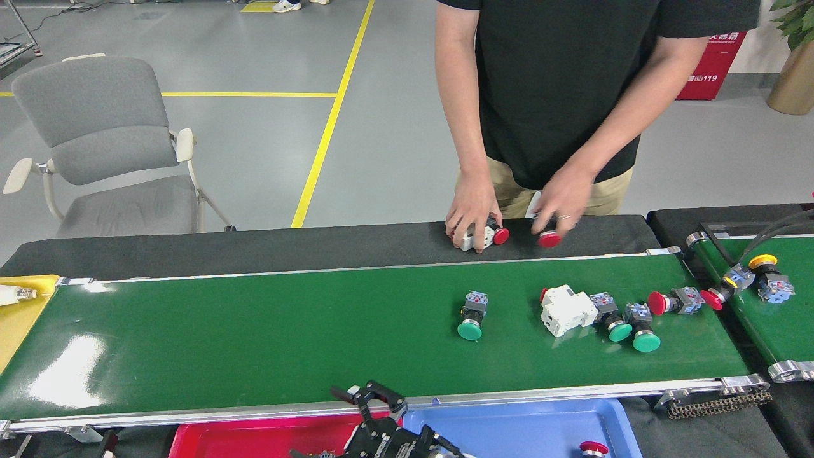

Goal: Pick switch part from conveyor to tray
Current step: 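Move the right gripper along the belt toward the white switch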

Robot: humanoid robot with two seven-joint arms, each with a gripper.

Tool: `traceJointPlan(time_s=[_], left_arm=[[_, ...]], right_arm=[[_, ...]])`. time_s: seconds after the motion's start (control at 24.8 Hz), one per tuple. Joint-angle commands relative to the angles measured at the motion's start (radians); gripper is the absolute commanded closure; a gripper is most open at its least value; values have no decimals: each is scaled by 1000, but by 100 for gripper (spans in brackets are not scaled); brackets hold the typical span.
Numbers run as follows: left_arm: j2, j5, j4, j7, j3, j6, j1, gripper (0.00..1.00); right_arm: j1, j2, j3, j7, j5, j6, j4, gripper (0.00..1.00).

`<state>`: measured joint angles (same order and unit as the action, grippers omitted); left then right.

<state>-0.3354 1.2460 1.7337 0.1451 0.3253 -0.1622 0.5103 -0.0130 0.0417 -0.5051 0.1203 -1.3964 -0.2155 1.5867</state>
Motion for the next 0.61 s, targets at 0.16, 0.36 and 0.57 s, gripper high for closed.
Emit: traceJointPlan(time_s=[0.16,0.36,0.57], left_arm=[[-2,0,20,4,8,-5,8,0],[-1,-2,41,4,-2,-119,-9,0],[-14,27,41,2,-110,-131,-95,0]], right_arm=[[209,10,264,-229,4,295,107,3],[206,7,315,-217,1,395,98,3],[103,23,257,-111,-90,447,42,3]])
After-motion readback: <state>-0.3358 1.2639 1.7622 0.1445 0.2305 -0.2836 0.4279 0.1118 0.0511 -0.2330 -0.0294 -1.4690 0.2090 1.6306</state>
